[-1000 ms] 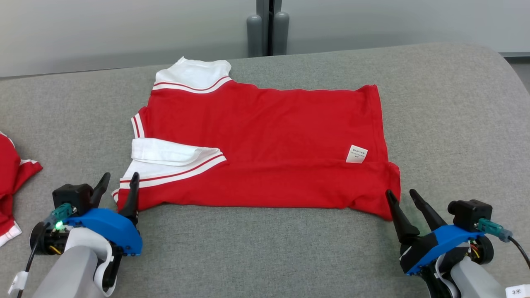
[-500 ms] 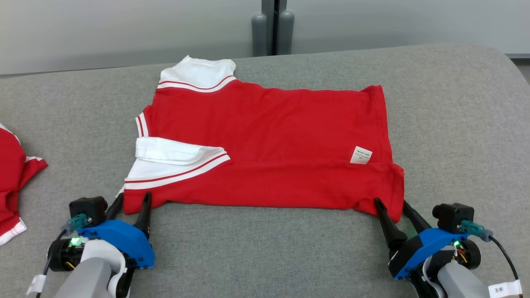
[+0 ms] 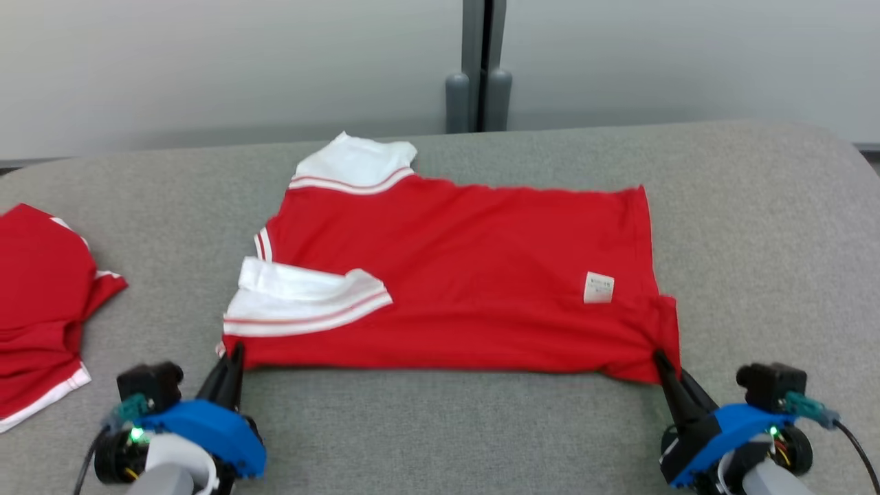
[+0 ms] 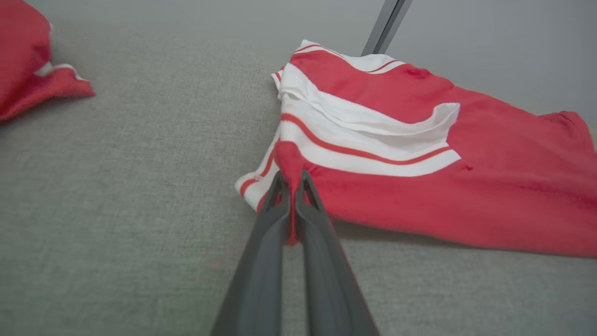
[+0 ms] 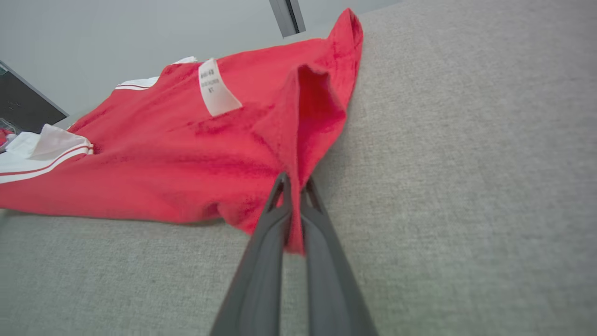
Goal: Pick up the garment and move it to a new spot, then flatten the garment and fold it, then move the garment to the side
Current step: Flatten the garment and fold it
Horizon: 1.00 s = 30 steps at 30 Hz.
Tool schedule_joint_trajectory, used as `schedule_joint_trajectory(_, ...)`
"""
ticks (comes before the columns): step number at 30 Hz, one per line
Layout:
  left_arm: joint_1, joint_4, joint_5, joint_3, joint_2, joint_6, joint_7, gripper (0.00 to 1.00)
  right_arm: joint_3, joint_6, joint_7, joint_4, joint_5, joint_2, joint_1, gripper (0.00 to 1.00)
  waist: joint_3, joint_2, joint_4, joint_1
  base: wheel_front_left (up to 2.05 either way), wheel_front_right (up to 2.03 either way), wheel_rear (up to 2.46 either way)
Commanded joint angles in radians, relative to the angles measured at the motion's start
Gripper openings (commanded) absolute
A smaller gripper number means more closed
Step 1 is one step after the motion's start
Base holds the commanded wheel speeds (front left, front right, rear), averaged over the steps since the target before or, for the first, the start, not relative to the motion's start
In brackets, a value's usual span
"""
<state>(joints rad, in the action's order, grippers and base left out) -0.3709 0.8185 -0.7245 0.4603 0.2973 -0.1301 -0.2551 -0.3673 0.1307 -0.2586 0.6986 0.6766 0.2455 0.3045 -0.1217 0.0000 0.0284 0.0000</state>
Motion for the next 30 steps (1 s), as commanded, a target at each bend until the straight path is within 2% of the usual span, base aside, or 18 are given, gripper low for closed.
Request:
schedule_joint_trajectory(1,0.026,-0.007,0.0,-0.007,0.003,0.0,-0.005,0.0,0.007,0.0,-0.005,-0.009,0.007,0.01,-0.025,0.0,0.012,0.0,0.0,0.0,0.0,0.0,0.0)
schedule_joint_trajectory(7,0.194,-0.131,0.012,-0.029,-0.004,0.046,-0.01,0.0,0.051,0.0,-0.006,-0.114,0.013,0.037,-0.176,0.0,0.069,0.0,-0.026,0.0,0.0,0.0,0.0)
schedule_joint_trajectory(14,0.396,-0.338,0.016,-0.055,0.015,0.125,-0.011,0.0,0.121,0.0,0.076,-0.265,-0.024,0.07,-0.331,0.0,0.091,0.0,-0.039,0.0,0.0,0.0,0.0)
schedule_joint_trajectory(16,0.464,-0.421,0.004,-0.064,0.025,0.163,0.011,0.0,0.164,0.0,0.125,-0.327,-0.045,0.061,-0.392,0.0,0.098,0.0,-0.043,0.0,0.0,0.0,0.0)
schedule_joint_trajectory(21,0.518,-0.506,-0.004,-0.067,0.042,0.198,0.042,0.0,0.219,0.0,0.195,-0.397,-0.074,0.014,-0.456,0.0,0.105,0.0,-0.046,0.0,0.0,0.0,0.0)
schedule_joint_trajectory(22,0.524,-0.517,-0.004,-0.064,0.042,0.203,0.047,0.25,0.226,0.0,0.206,-0.406,-0.085,0.005,-0.464,0.0,0.106,0.0,-0.045,0.0,0.0,0.0,0.0)
schedule_joint_trajectory(23,0.526,-0.526,0.002,-0.058,0.042,0.208,0.052,0.61,0.232,0.0,0.213,-0.413,-0.096,-0.004,-0.468,0.3,0.107,0.0,-0.042,0.0,0.0,0.0,0.0)
schedule_joint_trajectory(24,0.524,-0.53,0.008,-0.054,0.043,0.21,0.051,1.0,0.238,0.0,0.219,-0.421,-0.108,-0.013,-0.47,0.78,0.107,0.0,-0.041,0.0,0.0,0.0,0.0)
schedule_joint_trajectory(25,0.519,-0.525,0.009,-0.055,0.047,0.202,0.044,1.0,0.242,0.0,0.222,-0.424,-0.12,-0.021,-0.471,1.0,0.109,0.0,-0.037,0.0,0.0,0.0,0.0)
schedule_joint_trajectory(30,0.481,-0.535,0.045,-0.091,0.019,0.211,-0.001,1.0,0.264,0.0,0.191,-0.451,-0.179,-0.056,-0.425,1.0,0.112,0.0,-0.021,0.0,0.0,0.0,0.0)
